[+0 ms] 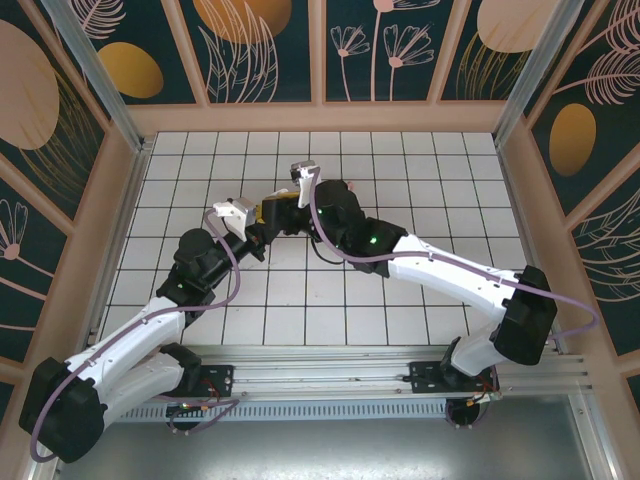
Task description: Insert the wireless bluetooth earbuds into the charging case
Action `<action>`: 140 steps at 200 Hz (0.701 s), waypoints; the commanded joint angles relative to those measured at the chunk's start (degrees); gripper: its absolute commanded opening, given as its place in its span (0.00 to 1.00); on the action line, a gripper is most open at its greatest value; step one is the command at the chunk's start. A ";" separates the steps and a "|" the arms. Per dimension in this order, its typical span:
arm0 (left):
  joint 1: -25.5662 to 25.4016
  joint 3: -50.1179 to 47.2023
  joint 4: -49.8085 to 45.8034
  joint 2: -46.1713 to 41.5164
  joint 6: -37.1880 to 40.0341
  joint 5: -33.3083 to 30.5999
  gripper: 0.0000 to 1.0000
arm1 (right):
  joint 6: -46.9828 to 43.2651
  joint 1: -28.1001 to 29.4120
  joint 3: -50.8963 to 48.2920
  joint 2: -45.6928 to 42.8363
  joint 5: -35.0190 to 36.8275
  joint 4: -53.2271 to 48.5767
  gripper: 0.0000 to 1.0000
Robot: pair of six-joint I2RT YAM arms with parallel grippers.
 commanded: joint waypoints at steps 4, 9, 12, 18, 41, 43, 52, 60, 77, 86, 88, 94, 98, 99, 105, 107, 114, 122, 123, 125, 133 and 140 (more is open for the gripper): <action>-0.14 0.94 3.83 -0.93 -0.47 2.58 0.00 | 2.50 -0.45 3.39 1.89 3.72 -6.25 0.50; -0.12 0.89 3.83 -0.91 -0.60 2.58 0.00 | 2.70 -0.45 3.65 1.95 3.71 -6.70 0.50; -0.18 0.84 3.83 -0.91 -0.65 2.58 0.00 | 2.77 -0.41 3.86 1.95 3.70 -6.85 0.50; -0.18 0.80 3.70 -0.83 -0.73 2.56 0.00 | 2.90 -0.43 4.07 1.93 3.55 -7.01 0.51; -0.18 0.85 3.18 -0.54 -0.99 2.84 0.00 | 3.16 -0.42 4.58 1.08 2.75 -6.93 0.50; -0.13 0.81 3.03 -0.51 -1.11 2.85 0.00 | 3.12 -0.44 4.63 0.99 2.61 -6.88 0.50; -0.15 1.22 2.11 -0.04 -1.06 3.31 0.00 | 3.25 -0.45 4.82 0.37 2.11 -6.62 0.50; -0.20 1.54 1.22 0.38 -1.08 3.99 0.00 | 3.26 -0.45 5.07 -0.21 1.72 -6.51 0.50; -0.12 1.59 0.93 0.93 -1.81 5.33 0.00 | 2.93 -0.45 6.06 -1.16 1.03 -6.88 0.50; -0.16 1.41 1.10 1.02 -2.13 5.85 0.00 | 2.45 -0.42 6.73 -1.60 0.90 -7.46 0.51; -0.19 1.46 1.10 1.02 -2.14 5.95 0.00 | 2.35 -0.44 6.86 -1.71 0.85 -7.63 0.50; -0.13 1.41 1.10 1.02 -2.27 6.33 0.00 | 1.86 -0.43 7.44 -1.84 0.82 -8.26 0.51; -0.12 1.50 1.10 1.07 -2.27 6.59 0.00 | 1.43 -0.39 7.85 -1.96 0.80 -8.76 0.51; -0.11 1.50 1.06 1.09 -2.29 6.65 0.00 | 1.37 -0.42 7.96 -1.97 0.76 -8.85 0.51; -0.18 1.63 0.90 1.19 -2.32 7.13 0.00 | 0.70 -0.43 8.63 -1.98 0.63 -9.94 0.51; -0.15 1.66 0.79 1.24 -2.32 7.35 0.00 | 0.46 -0.45 8.91 -1.98 0.63 -10.27 0.51; -0.15 1.99 0.15 1.57 -2.12 8.18 0.00 | -0.33 -0.43 10.10 -1.82 0.97 -11.90 0.51; -0.17 2.59 -1.01 2.01 -1.86 9.21 0.00 | -1.28 -0.53 11.22 -1.72 1.52 -13.93 0.51; -0.18 2.62 -1.10 2.05 -1.87 9.33 0.00 | -1.39 -0.53 11.40 -1.72 1.60 -14.21 0.51; -0.13 2.79 -1.36 2.18 -1.72 9.50 0.00 | -1.62 -0.54 11.65 -1.71 1.71 -14.61 0.51; -0.16 3.07 -2.15 2.49 -1.70 10.44 0.00 | -2.50 -0.82 12.86 -1.76 1.86 -16.47 0.52; -0.11 3.11 -2.24 2.60 -1.70 11.11 0.00 | -3.04 -1.18 13.87 -1.79 1.86 -18.01 0.52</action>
